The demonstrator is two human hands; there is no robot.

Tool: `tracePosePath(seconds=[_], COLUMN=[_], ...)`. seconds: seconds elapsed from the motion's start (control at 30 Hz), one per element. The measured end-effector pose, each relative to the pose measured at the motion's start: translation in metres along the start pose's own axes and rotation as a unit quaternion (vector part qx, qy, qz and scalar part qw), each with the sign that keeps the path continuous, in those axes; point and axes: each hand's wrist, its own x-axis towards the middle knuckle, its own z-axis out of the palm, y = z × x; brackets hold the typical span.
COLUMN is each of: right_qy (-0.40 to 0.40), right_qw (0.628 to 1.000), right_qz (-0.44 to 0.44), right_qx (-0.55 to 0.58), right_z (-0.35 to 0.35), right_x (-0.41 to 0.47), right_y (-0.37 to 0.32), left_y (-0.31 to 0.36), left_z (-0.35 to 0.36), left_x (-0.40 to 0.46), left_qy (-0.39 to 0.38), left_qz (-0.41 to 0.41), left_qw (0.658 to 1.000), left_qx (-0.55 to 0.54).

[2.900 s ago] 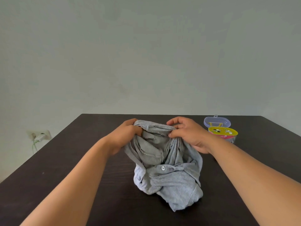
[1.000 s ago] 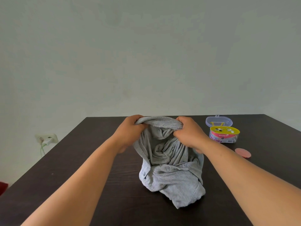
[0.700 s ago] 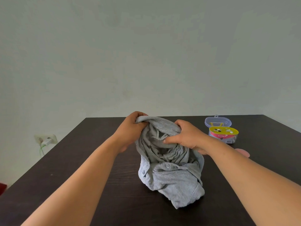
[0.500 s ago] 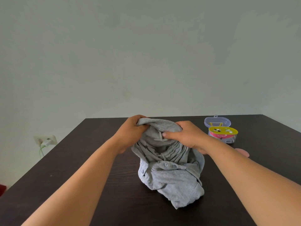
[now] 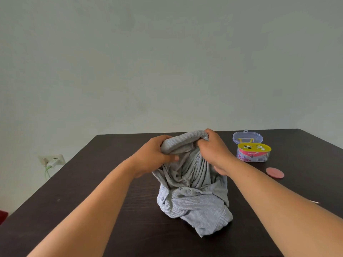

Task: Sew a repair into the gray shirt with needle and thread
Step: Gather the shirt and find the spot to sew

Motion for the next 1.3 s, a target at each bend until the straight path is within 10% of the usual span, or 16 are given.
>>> tracePosePath(seconds=[0.53,1.03,1.3], right_qy=[-0.288,-0.157,-0.092], right_qw=[0.94,0.983,0.99], right_qz=[0.182,0.09,0.067], right_qx=[0.015,-0.021,-0.085], right_z=[-0.014,-0.001,0.015], right_x=[-0.001,-0.004,-0.02], right_y=[0.011,0.037,0.069], left_y=[-0.004,-0.035,-0.054], left_z=[0.009,0.049,0.078], left_x=[0.003,-0.02,-0.029], left_qy=[0.027,-0.018,0.026], left_qz=[0.008,-0.117,-0.155], left_qw=[0.992,0.952,0.931], left_qx=[0.12,-0.283,-0.329])
